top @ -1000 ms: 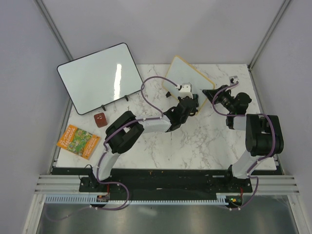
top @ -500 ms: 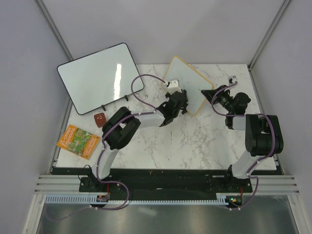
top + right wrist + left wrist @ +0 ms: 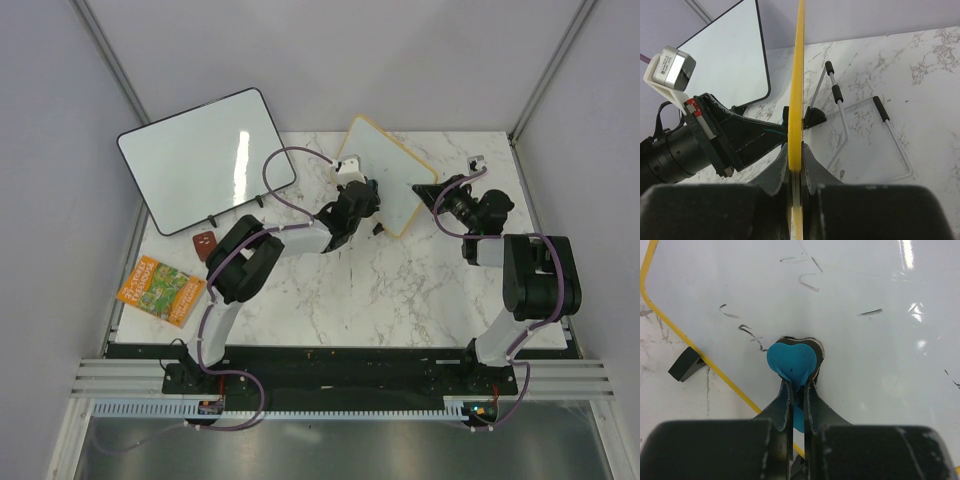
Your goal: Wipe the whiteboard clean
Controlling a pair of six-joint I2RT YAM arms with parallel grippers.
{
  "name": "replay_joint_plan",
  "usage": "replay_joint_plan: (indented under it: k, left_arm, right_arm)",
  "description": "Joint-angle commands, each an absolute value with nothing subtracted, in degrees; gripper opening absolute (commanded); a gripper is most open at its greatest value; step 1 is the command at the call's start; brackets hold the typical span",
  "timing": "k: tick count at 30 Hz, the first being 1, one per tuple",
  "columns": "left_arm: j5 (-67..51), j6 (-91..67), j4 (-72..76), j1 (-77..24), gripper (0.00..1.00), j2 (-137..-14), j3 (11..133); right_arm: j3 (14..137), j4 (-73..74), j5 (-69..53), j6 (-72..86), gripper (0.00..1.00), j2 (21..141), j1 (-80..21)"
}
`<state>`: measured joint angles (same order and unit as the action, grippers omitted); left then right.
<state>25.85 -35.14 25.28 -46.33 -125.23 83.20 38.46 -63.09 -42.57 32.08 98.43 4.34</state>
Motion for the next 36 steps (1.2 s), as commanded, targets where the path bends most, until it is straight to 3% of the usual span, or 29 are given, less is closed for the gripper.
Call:
replay_joint_plan:
  k: [1,21,27,36]
  left_arm:
    - [19.1,-33.8,27.0,-48.2,0.02,-126.1,86.3]
    - [20.2,-25.2,20.2,-58.4,0.02,-125.0,88.1]
    - [23.1,-29.7,17.8,-56.1,0.02,-124.6,89.0]
    - [18.6,-32.4,19.0,-47.6,0.02,-121.4,86.1]
  right_arm:
    - [39.9,-65.6,-49.6,34.8,0.0,97.6,2.9]
    - [39.9,-65.5,-49.7,34.9,0.0,97.6,2.9]
    - [40.0,-65.3,-49.7,34.7,0.0,97.6,2.9]
    - [40.1,-64.8,-49.8,34.4,0.0,97.6,2.9]
